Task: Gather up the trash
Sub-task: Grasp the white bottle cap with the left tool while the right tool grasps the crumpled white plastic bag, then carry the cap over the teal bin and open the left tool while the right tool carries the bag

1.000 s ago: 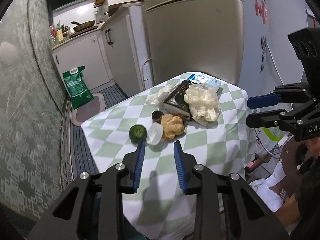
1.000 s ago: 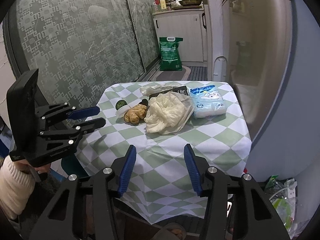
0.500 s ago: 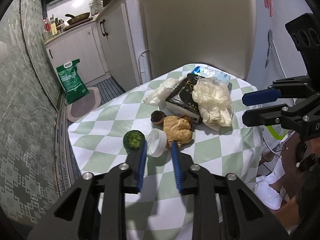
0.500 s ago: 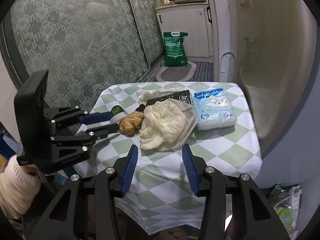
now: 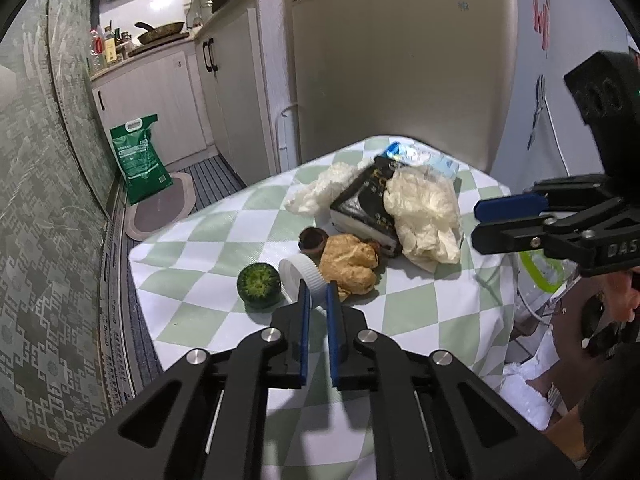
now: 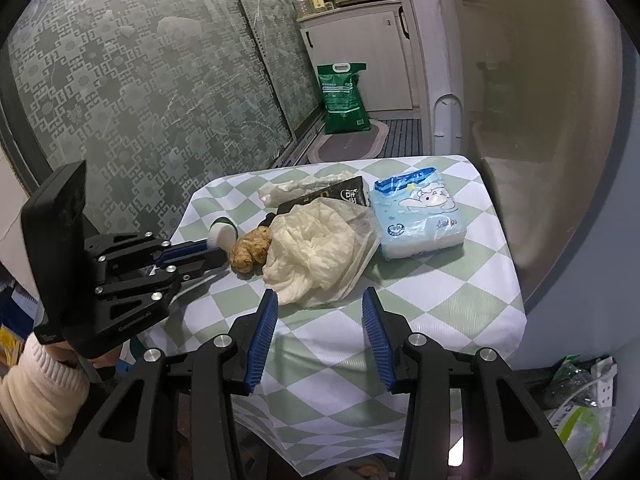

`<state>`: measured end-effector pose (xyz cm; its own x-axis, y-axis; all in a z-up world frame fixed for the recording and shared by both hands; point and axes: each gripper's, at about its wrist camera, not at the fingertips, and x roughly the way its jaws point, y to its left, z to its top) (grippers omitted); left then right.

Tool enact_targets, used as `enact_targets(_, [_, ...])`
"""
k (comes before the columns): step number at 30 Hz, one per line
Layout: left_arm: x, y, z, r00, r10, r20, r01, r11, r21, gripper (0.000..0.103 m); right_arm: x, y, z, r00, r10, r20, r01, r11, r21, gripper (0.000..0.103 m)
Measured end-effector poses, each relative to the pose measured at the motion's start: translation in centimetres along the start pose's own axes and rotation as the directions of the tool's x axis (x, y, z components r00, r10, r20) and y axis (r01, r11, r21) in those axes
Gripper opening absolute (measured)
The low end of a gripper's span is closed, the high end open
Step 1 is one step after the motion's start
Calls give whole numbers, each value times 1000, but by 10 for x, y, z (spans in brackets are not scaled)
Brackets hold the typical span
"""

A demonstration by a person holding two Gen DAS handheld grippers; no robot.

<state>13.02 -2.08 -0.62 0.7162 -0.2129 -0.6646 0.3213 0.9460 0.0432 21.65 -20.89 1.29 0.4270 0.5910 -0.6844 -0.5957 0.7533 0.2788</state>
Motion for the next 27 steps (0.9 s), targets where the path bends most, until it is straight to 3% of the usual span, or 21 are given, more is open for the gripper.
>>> enact_targets(8, [-19,5,0,998,-36,47,38,998,-45,7,12,-7,4,1000,8,-5,-8,998,58,44])
enact_targets(15, [-27,13,-10,995,-54,81,63,992,-110,7,21,-5,8,1000,9,-13,-8,997,83,28])
enact_targets(21, [-38,14,-23,993,-48,106,62,988,-142,7,21,4,10,999,-48,-16,48,997,52,11])
enact_targets(27, [-60,32,-30,990,-20,138,48,979,-199,7,4,26,17,994,-105,25,105,994,-20,8])
